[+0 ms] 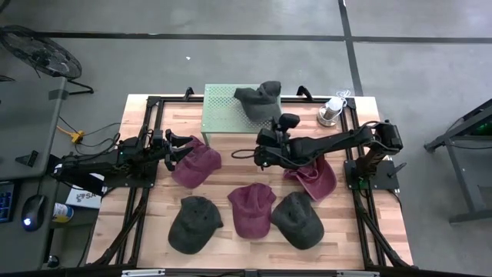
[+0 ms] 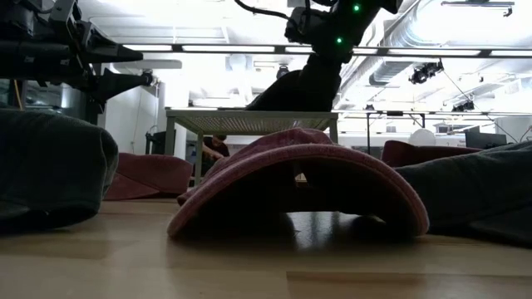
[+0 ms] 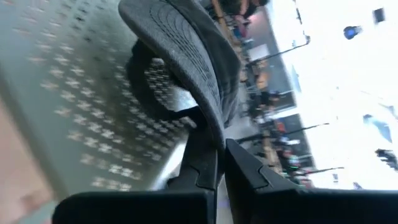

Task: Pick & Place hat
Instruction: Put the top black cap on the shelf

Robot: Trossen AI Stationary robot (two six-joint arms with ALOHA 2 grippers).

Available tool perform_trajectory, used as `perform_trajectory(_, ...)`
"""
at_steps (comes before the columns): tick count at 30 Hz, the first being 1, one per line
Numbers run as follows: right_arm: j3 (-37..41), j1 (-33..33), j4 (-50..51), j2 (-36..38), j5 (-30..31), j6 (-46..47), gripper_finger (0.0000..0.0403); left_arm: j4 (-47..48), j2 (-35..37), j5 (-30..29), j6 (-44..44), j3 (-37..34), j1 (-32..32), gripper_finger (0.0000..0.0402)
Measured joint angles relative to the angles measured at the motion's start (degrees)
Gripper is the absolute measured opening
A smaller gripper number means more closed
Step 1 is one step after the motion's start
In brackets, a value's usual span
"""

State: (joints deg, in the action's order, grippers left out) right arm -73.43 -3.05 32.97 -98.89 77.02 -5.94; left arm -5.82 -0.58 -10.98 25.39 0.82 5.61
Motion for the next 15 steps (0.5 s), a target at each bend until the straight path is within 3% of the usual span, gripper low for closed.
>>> perform_trajectory(6,0.0,-0.5,-1.9,0.0,2.2,-6.1,0.0006,0.0,0.0,0.0,0.0,0.0,0.0,0.0238)
perform_trajectory(15,0.0,-0.2,-2.2,-1.6,1.7,-4.6,0.0008,0.0,0.0,0.0,0.0,0.0,0.0,0.0238)
